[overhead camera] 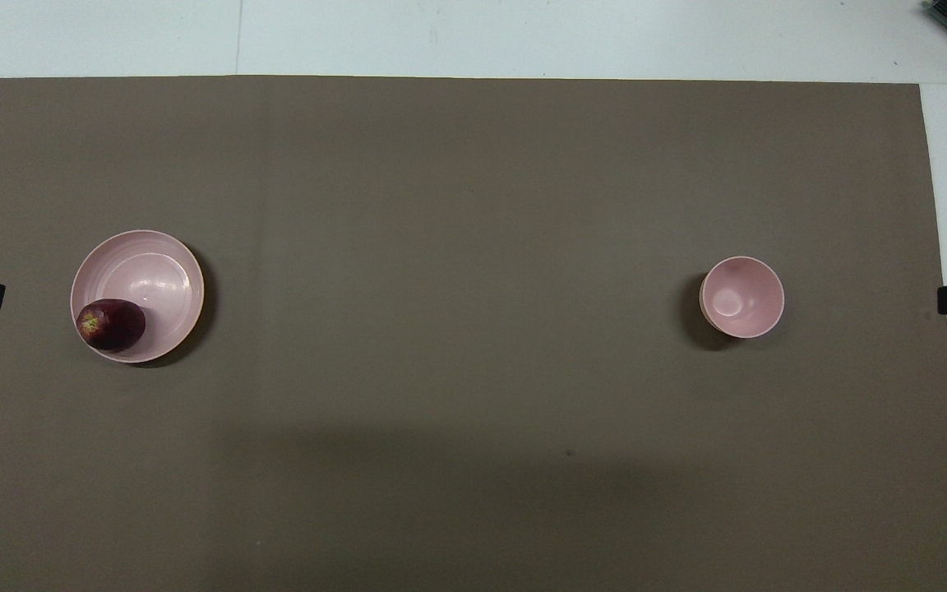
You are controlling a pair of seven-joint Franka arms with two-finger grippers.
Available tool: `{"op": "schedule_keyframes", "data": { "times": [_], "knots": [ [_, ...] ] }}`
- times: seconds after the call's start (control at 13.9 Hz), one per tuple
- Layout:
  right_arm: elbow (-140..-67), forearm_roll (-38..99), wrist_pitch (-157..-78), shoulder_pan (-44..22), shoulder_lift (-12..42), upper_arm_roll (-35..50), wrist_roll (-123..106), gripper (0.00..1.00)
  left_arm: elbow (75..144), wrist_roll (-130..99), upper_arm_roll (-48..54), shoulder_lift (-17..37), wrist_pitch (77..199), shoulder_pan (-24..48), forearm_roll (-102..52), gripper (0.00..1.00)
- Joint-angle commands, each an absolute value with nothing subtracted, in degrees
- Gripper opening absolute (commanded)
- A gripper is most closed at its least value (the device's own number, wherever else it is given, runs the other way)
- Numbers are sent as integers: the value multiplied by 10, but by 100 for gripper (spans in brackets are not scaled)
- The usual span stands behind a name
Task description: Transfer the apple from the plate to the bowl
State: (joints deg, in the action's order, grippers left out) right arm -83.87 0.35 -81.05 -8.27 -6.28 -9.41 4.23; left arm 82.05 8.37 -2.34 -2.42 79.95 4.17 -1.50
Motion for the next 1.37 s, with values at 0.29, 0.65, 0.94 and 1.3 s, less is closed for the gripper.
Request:
{"op": "schedule_keyframes", "data": {
  "times": [0.29,0.65,0.94,1.3],
  "knots": [
    [-849,-1,-806,-77,-74,-91,28,100,815,84,-24,-28,790,49,-7,100],
    [-849,-1,-806,-77,-74,-91,28,100,816,82,-23,-28,788,44,-10,100],
    [-849,-1,-806,-77,-74,-91,28,100,816,81,-24,-28,786,45,-10,100],
    [-849,-1,-806,-77,-74,-91,28,100,816,77,-25,-29,782,48,-11,100]
  ]
}}
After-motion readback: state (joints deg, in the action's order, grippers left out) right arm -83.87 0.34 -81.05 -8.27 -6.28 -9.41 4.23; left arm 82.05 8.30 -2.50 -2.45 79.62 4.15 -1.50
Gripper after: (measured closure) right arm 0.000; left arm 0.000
